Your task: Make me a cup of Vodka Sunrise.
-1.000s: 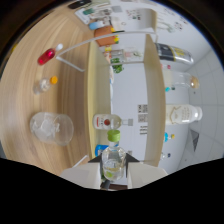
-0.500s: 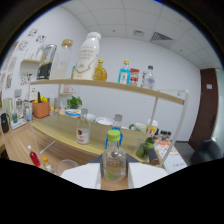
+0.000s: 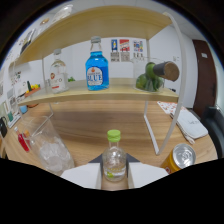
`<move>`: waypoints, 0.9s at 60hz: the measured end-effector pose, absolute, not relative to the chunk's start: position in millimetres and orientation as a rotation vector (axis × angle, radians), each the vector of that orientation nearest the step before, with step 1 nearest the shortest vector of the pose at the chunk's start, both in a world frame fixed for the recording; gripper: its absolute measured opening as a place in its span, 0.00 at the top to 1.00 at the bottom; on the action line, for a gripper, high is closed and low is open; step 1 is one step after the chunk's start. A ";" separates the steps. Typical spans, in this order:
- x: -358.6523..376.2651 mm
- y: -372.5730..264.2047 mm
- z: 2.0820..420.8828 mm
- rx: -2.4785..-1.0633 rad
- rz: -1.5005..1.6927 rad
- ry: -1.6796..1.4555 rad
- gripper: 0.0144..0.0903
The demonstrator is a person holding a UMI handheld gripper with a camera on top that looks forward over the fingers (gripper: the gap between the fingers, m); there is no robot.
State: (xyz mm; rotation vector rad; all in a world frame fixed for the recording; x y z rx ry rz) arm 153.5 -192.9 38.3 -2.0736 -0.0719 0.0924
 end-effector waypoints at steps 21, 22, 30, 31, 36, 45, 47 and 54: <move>158.1 -198.1 21.0 -2.131 0.070 -0.056 0.71; 158.2 -198.5 20.8 -2.132 0.066 -0.056 0.71; 158.0 -204.3 18.0 -2.150 0.047 -0.050 0.69; 158.3 -205.7 17.7 -2.155 0.044 -0.048 0.67; 157.6 -211.7 23.0 -2.154 0.040 -0.037 0.52; 152.4 -227.7 54.1 -2.134 0.022 -0.035 0.10; 150.2 -231.9 65.2 -2.124 0.018 -0.031 0.07; 143.4 -251.1 105.5 -2.101 -0.013 -0.007 0.07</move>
